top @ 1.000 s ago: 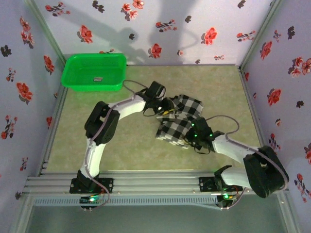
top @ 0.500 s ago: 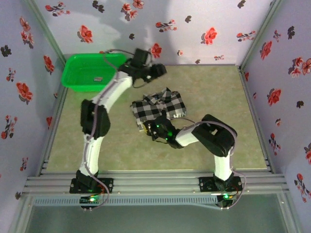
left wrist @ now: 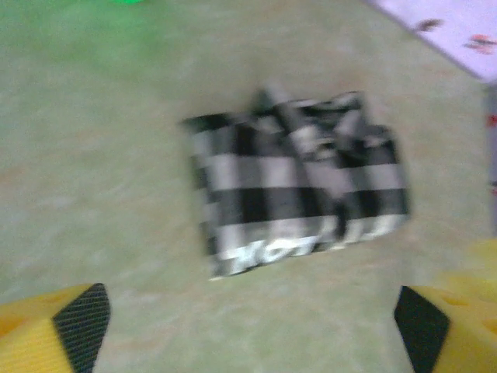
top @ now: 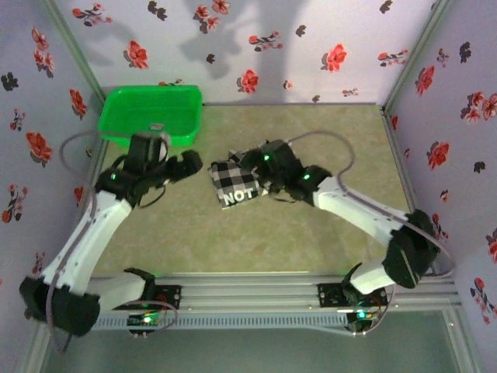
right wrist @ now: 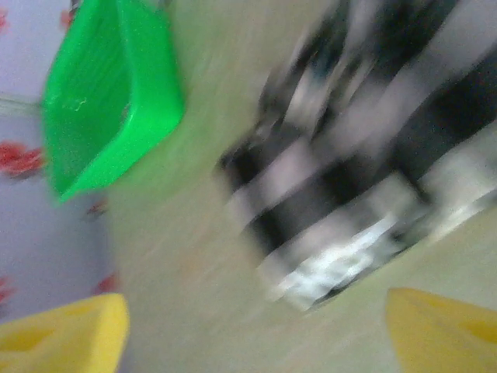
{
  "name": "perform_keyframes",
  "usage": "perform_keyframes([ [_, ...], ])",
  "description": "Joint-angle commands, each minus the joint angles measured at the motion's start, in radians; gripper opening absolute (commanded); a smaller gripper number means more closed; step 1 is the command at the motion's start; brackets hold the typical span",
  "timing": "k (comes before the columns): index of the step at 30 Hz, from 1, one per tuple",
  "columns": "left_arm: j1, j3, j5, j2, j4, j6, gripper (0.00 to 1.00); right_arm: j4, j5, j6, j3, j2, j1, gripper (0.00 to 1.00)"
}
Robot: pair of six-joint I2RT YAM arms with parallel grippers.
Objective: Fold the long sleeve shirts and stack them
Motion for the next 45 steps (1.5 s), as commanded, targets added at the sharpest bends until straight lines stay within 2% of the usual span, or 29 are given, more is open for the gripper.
perform_keyframes([
  [1,0.041,-0.188,-0.308,-0.255,0.008,0.002,1.0,-0.377,0.735,-0.526,-0.18,-0.143,-0.044,0.99],
  [2,0.054,-0.253,-0.381,-0.336,0.035,0.014,1.0,-0.198,0.775,-0.653,-0.306,-0.214,-0.09,0.99],
  [4,0.104,-0.411,-0.464,-0.491,0.187,0.093,1.0,0.143,0.686,-0.799,-0.555,-0.411,-0.246,0.99],
  [6,0.161,-0.57,-0.504,-0.58,0.388,0.176,1.0,0.45,0.538,-0.847,-0.767,-0.56,-0.385,0.99],
  [9,0.253,-0.718,-0.535,-0.564,0.659,0.231,1.0,0.705,0.41,-0.885,-0.89,-0.629,-0.532,0.99],
  [12,0.323,-0.752,-0.5,-0.394,0.878,0.325,1.0,0.779,0.337,-0.944,-0.885,-0.512,-0.592,0.99],
  [15,0.349,-0.73,-0.457,-0.185,1.029,0.451,1.0,1.013,0.297,-0.989,-0.925,-0.371,-0.622,0.99],
  [20,0.366,-0.808,-0.286,0.088,1.449,0.597,1.0,1.321,0.158,-0.949,-0.942,-0.11,-0.722,0.99],
  [24,0.368,-0.836,-0.172,0.41,1.786,0.669,1.0,1.568,0.066,-0.938,-0.932,0.154,-0.769,0.99],
  [25,0.368,-0.821,-0.153,0.472,1.813,0.697,1.0,1.603,0.021,-0.955,-0.909,0.199,-0.775,0.99],
  [26,0.367,-0.78,-0.143,0.52,1.822,0.71,1.0,1.415,-0.021,-0.959,-0.863,0.152,-0.776,0.99],
  [27,0.38,-0.704,-0.12,0.471,1.589,0.693,1.0,1.174,-0.012,-0.936,-0.769,0.108,-0.777,1.0],
  [28,0.4,-0.678,-0.083,0.482,1.559,0.687,1.0,1.255,0.002,-0.957,-0.782,0.13,-0.77,0.99],
  [29,0.403,-0.694,-0.076,0.495,1.622,0.683,1.0,1.383,0.01,-0.969,-0.812,0.172,-0.765,0.99],
  [30,0.408,-0.686,-0.073,0.48,1.58,0.682,1.0,1.317,0.011,-0.964,-0.803,0.148,-0.765,0.99],
  [31,0.408,-0.692,-0.075,0.492,1.61,0.682,1.0,1.235,0.008,-0.955,-0.784,0.119,-0.765,0.99],
  [34,0.408,-0.691,-0.075,0.489,1.601,0.682,1.0,1.296,-0.02,-0.988,-0.795,0.141,-0.758,0.99],
  [45,0.408,-0.691,-0.075,0.489,1.604,0.682,1.0,1.249,-0.063,-0.974,-0.771,0.145,-0.77,0.99],
])
